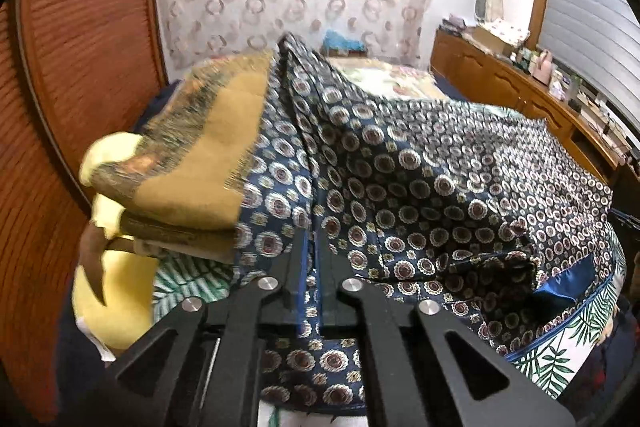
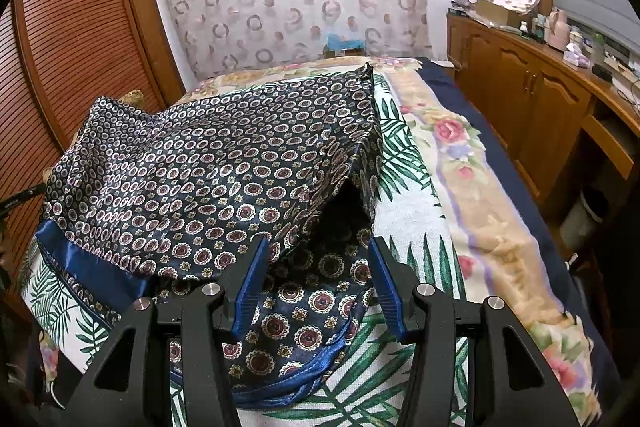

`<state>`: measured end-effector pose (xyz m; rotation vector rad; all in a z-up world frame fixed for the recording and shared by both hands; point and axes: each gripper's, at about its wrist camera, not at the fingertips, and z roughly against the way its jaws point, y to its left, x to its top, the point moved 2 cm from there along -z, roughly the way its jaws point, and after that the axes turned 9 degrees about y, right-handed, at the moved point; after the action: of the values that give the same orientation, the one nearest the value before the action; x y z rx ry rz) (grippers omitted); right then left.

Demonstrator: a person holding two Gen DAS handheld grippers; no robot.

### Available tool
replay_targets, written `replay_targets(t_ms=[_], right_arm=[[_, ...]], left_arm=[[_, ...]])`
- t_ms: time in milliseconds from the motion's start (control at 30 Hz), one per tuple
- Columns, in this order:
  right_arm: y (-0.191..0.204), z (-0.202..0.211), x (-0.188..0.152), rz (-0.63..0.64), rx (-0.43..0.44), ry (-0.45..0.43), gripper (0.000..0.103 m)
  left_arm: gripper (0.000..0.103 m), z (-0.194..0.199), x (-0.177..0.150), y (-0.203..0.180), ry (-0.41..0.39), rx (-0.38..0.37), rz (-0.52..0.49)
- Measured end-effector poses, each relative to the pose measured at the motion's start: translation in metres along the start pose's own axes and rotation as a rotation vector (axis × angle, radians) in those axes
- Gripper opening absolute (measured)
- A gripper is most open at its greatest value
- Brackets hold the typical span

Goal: Fold small clothes

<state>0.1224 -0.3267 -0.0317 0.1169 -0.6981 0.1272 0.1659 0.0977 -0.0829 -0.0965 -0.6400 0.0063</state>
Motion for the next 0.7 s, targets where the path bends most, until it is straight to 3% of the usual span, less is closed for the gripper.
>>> replay_targets(t_ms=[67,100,367,433,467,500,633,700], right_arm=[[0.002,-0.001,0.0,-0.002,0.005,0.001,0.053],[0.003,-0.001,0.0,-0.001,0.006,0.003,0.053],[0.004,-0.003,0.006,0.007,-0.002,-0.005,0.053],[0.003,-0.003,0.006,0.003,0.002,-0.009,0.053],[0.003,-0.003,0.005,0.003,0.004,-0.009,0.053],[0.003,-0.003,0.003,0.003,0.005,-0.009,0.053],[0.002,-0.007,-0.002,0.009,-0.001,0.008,0.053],[0.0,-0.009,-0.003,0.008,-0.003,0.015,0.053]], left_arm=[[0.047,-0.015,0.004,-0.006,0.029,-0.024,-0.011],[0.048,-0.021,0.004,-0.009,0.04,-0.018,-0.02],[0.047,-0.041,0.005,-0.027,0.083,0.106,-0.113],[0.036,-0.045,-0.002,-0.032,0.104,0.129,-0.147],[0.025,-0.047,-0.004,-0.032,0.111,0.11,-0.138],[0.019,-0.045,-0.006,-0.033,0.102,0.087,-0.124],[0.021,-0.047,-0.006,-0.032,0.096,0.1,-0.101],[0.031,-0.05,-0.001,-0.027,0.108,0.108,-0.07]])
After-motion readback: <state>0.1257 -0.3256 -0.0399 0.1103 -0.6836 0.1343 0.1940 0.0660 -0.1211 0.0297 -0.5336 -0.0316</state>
